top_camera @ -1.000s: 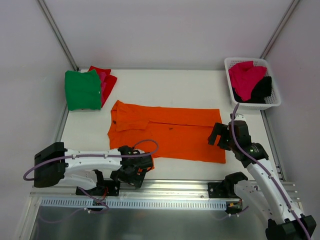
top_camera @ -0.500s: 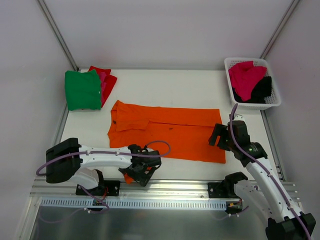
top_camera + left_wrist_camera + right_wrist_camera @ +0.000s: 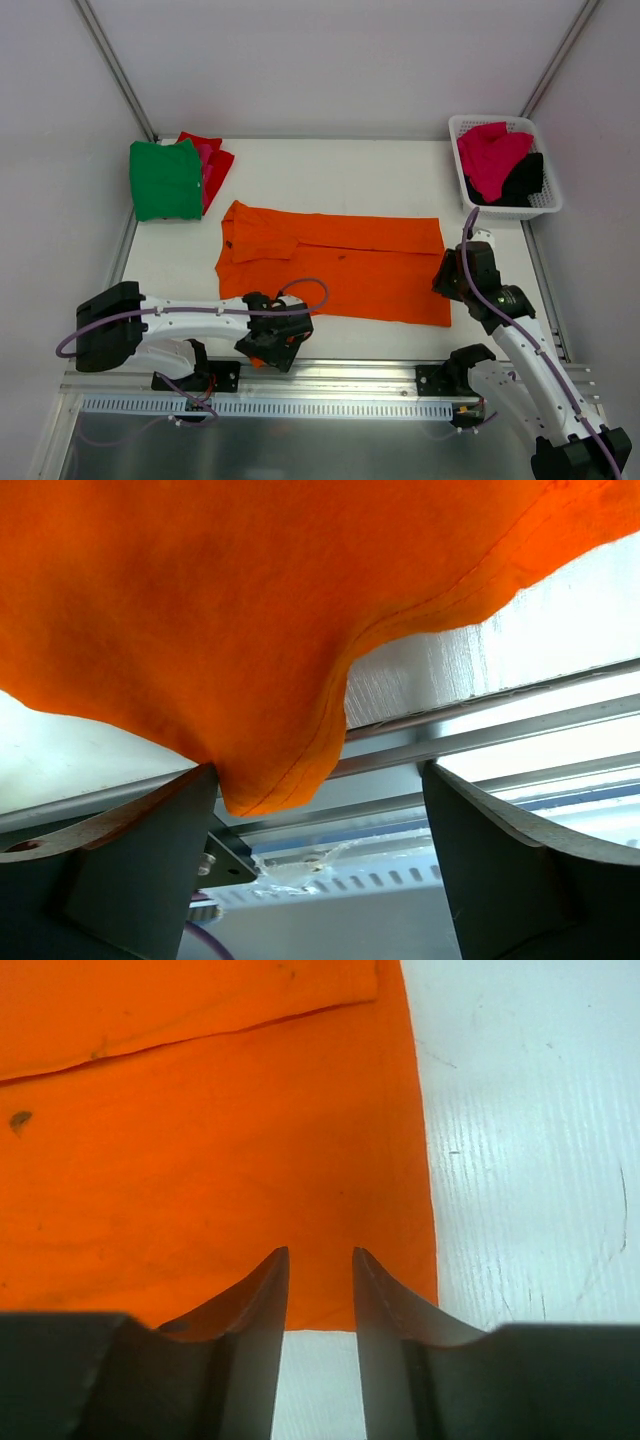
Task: Fold and stack the t-shirts
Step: Fold the tshirt
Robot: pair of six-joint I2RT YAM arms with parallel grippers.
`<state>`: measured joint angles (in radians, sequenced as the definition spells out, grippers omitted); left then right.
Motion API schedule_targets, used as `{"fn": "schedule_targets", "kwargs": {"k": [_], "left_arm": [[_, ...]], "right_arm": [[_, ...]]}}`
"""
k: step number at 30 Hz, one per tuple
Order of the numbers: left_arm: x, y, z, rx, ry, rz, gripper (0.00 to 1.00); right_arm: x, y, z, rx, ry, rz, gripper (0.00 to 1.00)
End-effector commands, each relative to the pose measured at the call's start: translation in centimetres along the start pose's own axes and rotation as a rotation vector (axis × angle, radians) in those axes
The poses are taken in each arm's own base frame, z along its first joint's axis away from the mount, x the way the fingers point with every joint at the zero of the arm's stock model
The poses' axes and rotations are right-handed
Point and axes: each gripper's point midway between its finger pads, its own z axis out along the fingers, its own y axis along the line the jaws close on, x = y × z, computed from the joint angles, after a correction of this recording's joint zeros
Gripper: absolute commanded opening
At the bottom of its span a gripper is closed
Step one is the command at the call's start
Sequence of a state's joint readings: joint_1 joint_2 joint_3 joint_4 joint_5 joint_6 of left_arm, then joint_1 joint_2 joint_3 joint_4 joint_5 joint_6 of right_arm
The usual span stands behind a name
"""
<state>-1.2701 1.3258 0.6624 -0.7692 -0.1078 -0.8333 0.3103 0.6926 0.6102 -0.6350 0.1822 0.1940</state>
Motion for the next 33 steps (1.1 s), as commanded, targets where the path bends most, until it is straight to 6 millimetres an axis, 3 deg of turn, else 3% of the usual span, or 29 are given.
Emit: {"fn": "schedule_targets", "kwargs": {"k": [1,6,12,17,18,21,25,27,28,31,32,33], "left_arm": [[1.6,1.4,0.5,-0.044,0.029,-0.058,0.83],[2.2,1.8,1.0,-0.070,0.059,-0.051,0.73],[2.1,1.6,0.9,-0.074,0.055,-0.040,0.66],[2.1,1.8,0.8,-0.070,0.048,-0.050,0.40],[2.2,2.0,0.7,-0.079,0.046,-0.050,0.20],[2.2,2.3,0.6,-0.087,0.038,-0.062,0.00],[2.0,2.5,0.4,-0.100,0.033,-0.059,0.00],[1.9,2.5,0.2,-0.103,0.027,-0.059,0.00],[1.9,2.7,0.1,-0.111,0.026,-0.059,0.00],[1.6,2.9,-0.2,-0.119,0.012,-0.063,0.00],[1.5,2.9,-0.3,-0.120,0.007,-0.063,0.00],[1.4,2.9,-0.4,-0.120,-0.001,-0.065,0.00]], "right_arm": [[-0.6,-1.7,-0.3,0.095,-0.043,0.023,0.33],[-0.5,-2.8,-0.2,0.161,-0.046,0.050,0.10],[1.0,-3.9,1.3,0.245,0.020,0.051,0.04],[1.7,-3.9,2.1,0.272,0.087,0.035,0.10],[1.7,-3.9,2.2,0.279,0.090,0.042,0.10],[1.6,-4.1,2.2,0.286,0.082,0.043,0.10],[1.3,-4.4,1.8,0.295,0.044,0.063,0.09],[1.2,-4.7,1.8,0.311,0.040,0.066,0.13],[1.2,-4.8,1.8,0.320,0.041,0.071,0.20],[1.5,-4.9,2.2,0.341,0.074,0.064,0.45],[2.0,-5.1,2.5,0.357,0.103,0.055,0.60],[2.0,-5.1,2.6,0.364,0.113,0.051,0.62]]}}
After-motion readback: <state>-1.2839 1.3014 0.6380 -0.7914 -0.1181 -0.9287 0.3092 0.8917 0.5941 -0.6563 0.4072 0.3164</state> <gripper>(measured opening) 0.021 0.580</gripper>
